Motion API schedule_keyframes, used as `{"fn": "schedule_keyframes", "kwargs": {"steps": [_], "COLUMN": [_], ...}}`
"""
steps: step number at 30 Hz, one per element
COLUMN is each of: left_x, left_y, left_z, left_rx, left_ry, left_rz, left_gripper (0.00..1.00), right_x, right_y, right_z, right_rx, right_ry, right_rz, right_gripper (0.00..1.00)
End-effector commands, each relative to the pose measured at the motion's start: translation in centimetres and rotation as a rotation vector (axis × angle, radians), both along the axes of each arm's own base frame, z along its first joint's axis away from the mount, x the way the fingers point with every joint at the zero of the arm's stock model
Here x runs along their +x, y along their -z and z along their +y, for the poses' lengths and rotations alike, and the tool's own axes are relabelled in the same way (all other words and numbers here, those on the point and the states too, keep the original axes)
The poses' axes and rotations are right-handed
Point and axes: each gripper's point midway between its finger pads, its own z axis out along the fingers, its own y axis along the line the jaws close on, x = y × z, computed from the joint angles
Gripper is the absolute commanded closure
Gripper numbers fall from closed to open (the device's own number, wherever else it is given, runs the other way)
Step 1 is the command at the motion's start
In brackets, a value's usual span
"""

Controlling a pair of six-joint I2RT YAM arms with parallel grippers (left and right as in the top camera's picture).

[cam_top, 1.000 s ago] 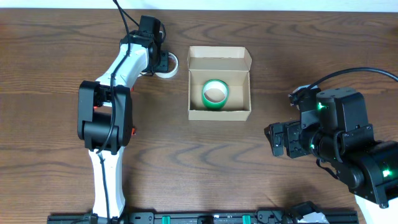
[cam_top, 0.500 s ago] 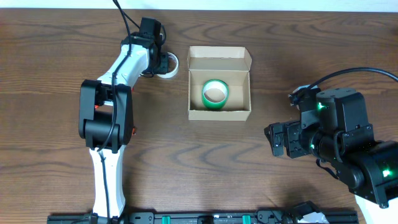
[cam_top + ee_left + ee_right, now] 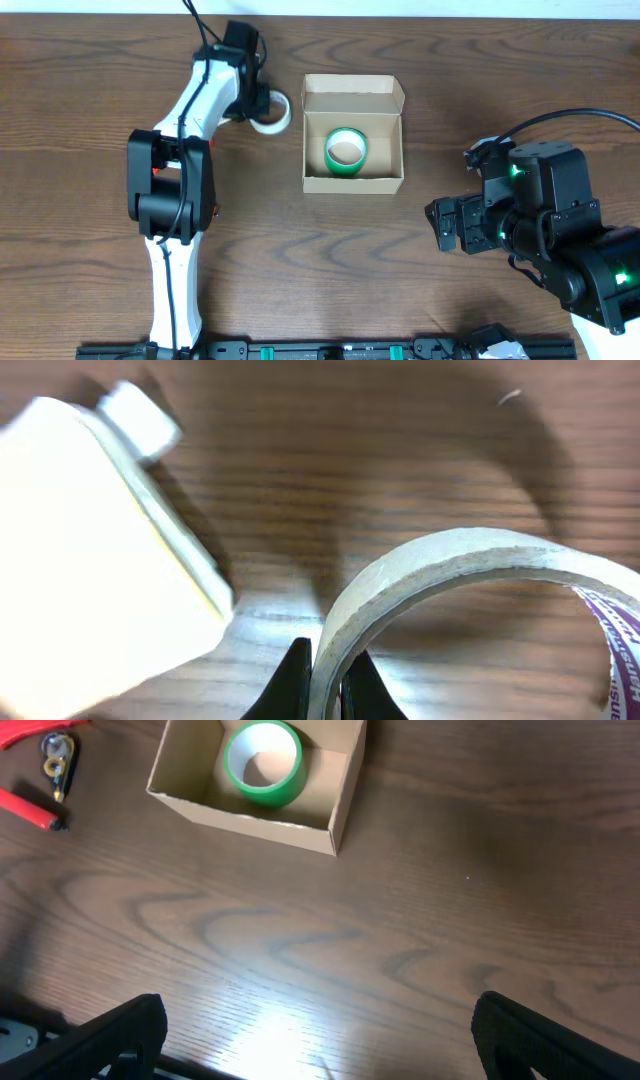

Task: Pack container
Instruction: 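Carry the white tape into the box beside the green tape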

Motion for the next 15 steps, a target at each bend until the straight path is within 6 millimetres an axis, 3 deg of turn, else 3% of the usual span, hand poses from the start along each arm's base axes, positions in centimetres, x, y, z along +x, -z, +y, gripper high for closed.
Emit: {"fn": "schedule_keyframes", "kwargs": {"steps": [1,5,7,9,12,15], "left_x": [1.7,0.0,-1.6,-3.0,-5.4,-8.2], "left_y": [-7.5,-14.1,-16.8,-18.3,-18.7,-17.5], "left_z": [0.4,0.9,-0.1,-1.7,-5.2,-9.2], "left_rx": [0.031,0.086,0.091,0.088,0.094,0.107], "left_ry": [-0.027,-0.021,0.033,0.080,0.191,0.329], "left_rz": [-0.136,-0.221,-0.251,-0.262,-0.244,-0.197], "left_gripper": [0.94,0.94,0.94,0.94,0.94,0.94], "right_x": [0.0,0.0,0.0,0.0,0.0,0.0], "right_y": [0.0,0.0,0.0,0.0,0.0,0.0], "right_z": [-0.1,-0.1,-0.1,-0.1,-0.1,-0.1], "right_rx": [0.001,0.001,0.001,0.001,0.001,0.001], "right_ry": [0.003,0.003,0.003,0.003,0.003,0.003], "right_rz": [0.001,0.001,0.001,0.001,0.001,0.001], "right_gripper": [0.01,0.01,0.01,0.01,0.01,0.01]}}
